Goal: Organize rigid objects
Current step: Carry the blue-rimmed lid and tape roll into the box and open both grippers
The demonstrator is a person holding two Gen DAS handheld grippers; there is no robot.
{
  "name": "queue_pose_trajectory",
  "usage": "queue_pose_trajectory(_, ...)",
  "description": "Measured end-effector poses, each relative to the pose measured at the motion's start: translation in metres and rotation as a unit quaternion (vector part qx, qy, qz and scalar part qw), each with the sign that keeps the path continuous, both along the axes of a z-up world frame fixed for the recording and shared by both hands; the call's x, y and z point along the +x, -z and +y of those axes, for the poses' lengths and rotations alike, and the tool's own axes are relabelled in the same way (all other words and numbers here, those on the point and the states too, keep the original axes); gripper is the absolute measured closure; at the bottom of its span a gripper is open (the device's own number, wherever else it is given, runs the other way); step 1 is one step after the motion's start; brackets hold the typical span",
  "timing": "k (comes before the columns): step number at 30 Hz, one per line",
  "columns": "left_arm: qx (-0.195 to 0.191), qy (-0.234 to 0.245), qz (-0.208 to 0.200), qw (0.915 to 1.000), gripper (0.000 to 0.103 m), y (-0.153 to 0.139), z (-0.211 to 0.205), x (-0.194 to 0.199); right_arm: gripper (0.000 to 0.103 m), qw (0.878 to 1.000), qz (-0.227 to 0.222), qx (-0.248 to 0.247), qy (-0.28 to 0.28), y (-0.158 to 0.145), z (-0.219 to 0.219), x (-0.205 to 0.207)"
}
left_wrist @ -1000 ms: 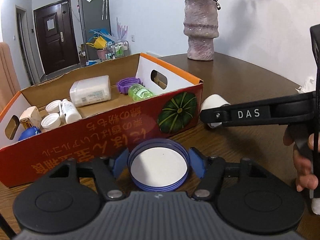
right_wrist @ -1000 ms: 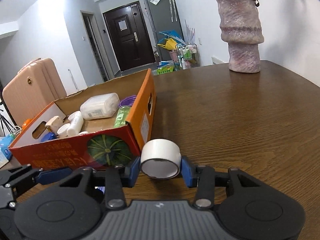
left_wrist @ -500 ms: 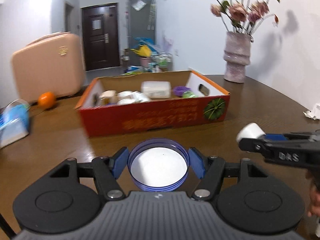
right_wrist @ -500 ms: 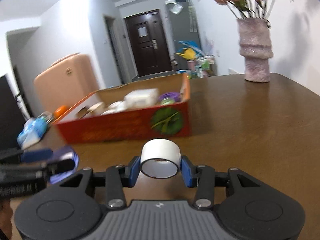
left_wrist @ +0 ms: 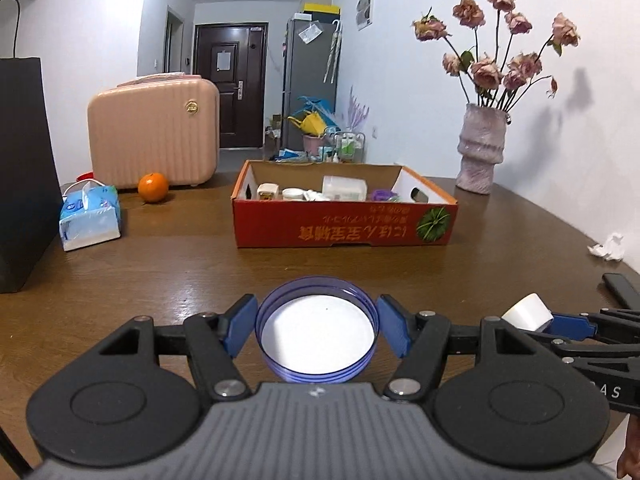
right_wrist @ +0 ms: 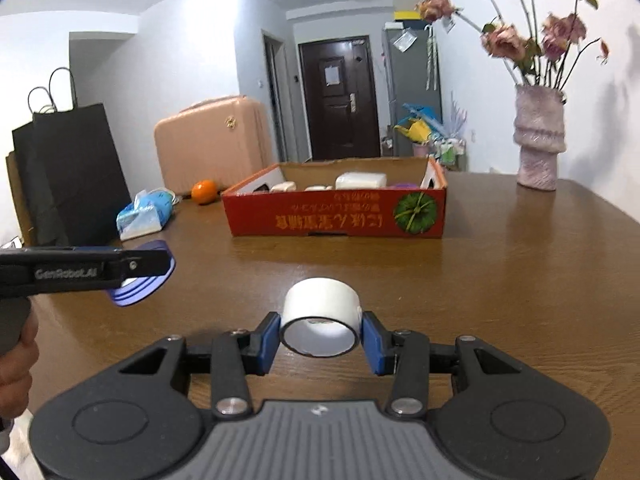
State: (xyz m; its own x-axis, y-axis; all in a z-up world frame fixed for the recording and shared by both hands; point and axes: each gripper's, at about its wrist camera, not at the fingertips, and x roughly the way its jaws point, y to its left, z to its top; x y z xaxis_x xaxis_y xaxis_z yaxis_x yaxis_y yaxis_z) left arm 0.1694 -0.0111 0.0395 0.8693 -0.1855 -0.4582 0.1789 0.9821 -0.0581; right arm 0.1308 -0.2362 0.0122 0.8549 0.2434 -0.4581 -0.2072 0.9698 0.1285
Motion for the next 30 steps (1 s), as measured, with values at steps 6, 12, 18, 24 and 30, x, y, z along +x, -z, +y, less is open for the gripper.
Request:
queue_pose_trajectory(6, -0.011, 0.012, -0.008, 0.9998, 0.036, -0.006, 0.001, 0.025, 0.06, 1.0, 0.0, -0.007, 0.006, -0.005, -0.006, 0.012)
queue_pose_trajectory(12, -0.021, 0.043, -0.013, 0.9988, 0.036, -0.029, -0.003, 0.112, 0.06, 0.999, -0.02, -0.026, -0.004, -0.031, -0.011, 0.079)
queue_pose_trajectory(18, -0.006, 0.081, 0.017, 0.9965, 0.036, -0.038, -0.041, 0.237, 0.06, 0.998, -0.015, -0.062, -0.024, -0.052, -0.006, 0.192)
queue_pose_trajectory(24, -0.012, 0.098, 0.102, 0.9899, 0.036, -0.009, -0.075, 0.342, 0.06, 0.991, 0.061, -0.113, -0.049, -0.036, 0.0, 0.296)
queue_pose_trajectory(30, -0.012, 0.08, 0.127, 0.9886, 0.029, 0.023, -0.091, 0.386, 0.06, 0.982, 0.109, -0.147, -0.053, -0.009, 0.007, 0.347)
